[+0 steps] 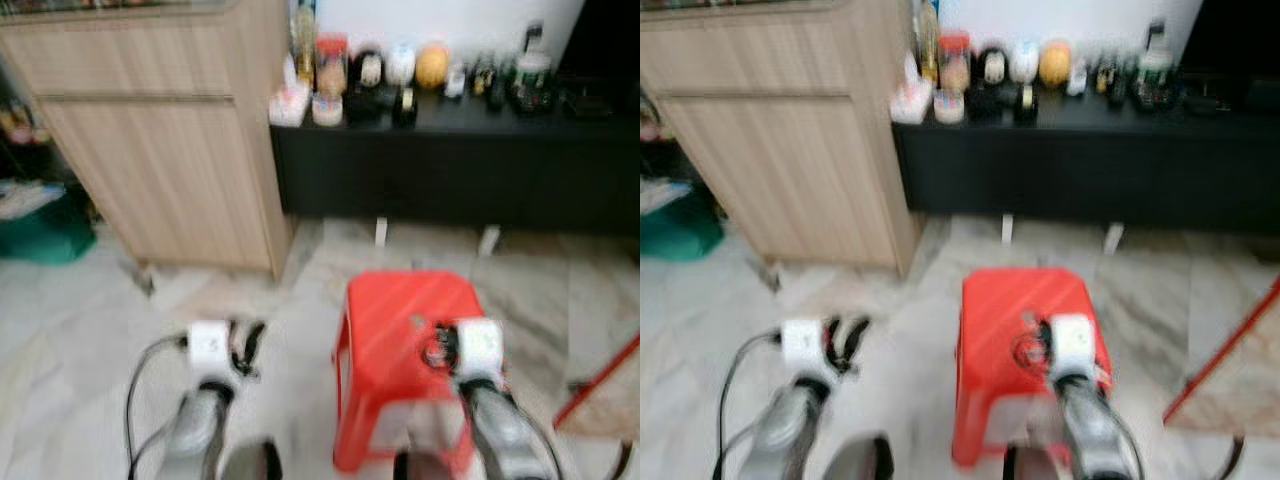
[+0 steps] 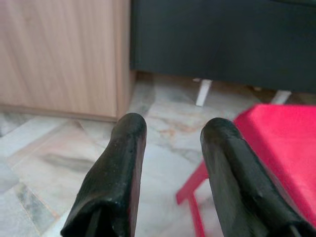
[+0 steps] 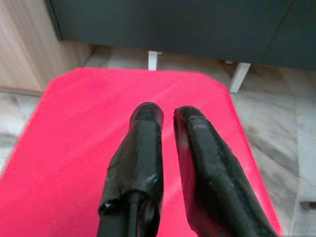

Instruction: Hang keys on a hook

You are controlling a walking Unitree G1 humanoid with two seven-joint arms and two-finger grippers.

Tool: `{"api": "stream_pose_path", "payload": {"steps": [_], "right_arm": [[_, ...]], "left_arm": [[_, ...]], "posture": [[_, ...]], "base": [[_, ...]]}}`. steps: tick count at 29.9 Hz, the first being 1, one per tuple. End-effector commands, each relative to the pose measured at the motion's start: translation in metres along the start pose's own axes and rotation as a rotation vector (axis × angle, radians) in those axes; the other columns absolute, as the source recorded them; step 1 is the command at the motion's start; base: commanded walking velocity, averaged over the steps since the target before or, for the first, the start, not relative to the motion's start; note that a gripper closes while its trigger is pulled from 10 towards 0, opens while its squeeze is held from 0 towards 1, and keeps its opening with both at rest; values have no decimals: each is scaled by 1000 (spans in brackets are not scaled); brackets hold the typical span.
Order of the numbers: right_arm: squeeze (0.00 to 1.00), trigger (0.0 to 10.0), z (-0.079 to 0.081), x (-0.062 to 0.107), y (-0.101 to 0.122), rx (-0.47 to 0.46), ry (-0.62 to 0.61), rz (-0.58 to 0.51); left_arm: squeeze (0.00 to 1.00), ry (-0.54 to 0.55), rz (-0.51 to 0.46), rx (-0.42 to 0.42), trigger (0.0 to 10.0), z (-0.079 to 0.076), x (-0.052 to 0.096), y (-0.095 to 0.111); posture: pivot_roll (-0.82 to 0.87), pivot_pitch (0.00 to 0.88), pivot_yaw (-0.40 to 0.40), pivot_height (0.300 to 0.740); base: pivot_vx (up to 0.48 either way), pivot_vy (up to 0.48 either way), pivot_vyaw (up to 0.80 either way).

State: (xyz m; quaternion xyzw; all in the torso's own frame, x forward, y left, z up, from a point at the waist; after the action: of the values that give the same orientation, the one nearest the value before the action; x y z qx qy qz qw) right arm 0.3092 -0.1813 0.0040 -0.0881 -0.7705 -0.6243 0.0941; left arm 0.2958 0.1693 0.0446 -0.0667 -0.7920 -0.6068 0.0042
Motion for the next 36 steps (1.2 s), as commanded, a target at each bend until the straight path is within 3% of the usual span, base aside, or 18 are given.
{"api": "stream_pose_path", "payload": {"steps": [1,11,32,36], "right_arm": [[0,10000,1,0,-4,-10,-18,28],[0,10000,-13,1,-14,-42,-109,93],[0,10000,-11,-2,-9,-42,-98,72],[0,10000,-4,-3,-9,-10,-42,76]], "left_arm": [[0,18,9,8,10000,4,2,-2],[0,15,14,-4,10000,5,2,-3],[0,19,16,-18,10000,5,1,-4],[0,21,11,-11,10000,4,1,-3]], "posture": [[-12,0,-4,586],[-10,0,-2,586],[-7,0,-6,586],[-13,0,-7,586]], "base": [[270,0,0],[52,0,0],[229,-180,-102],[225,0,0]]}}
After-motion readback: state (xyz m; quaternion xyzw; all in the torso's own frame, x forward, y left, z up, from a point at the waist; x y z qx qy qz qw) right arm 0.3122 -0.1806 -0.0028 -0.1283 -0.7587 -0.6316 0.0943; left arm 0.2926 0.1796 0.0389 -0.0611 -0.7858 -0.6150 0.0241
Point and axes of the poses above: a point about 5 cm out from each wrist's last joint towards the gripper, its own x axis pointing back from the gripper into the wrist, its own y axis along the axis of the wrist's last joint, z = x × y, the point moved 3 cm from there along -x, pointing out of the wrist towards the gripper, and after that the axes turned 11 degrees about x, right-handed, at the moved point
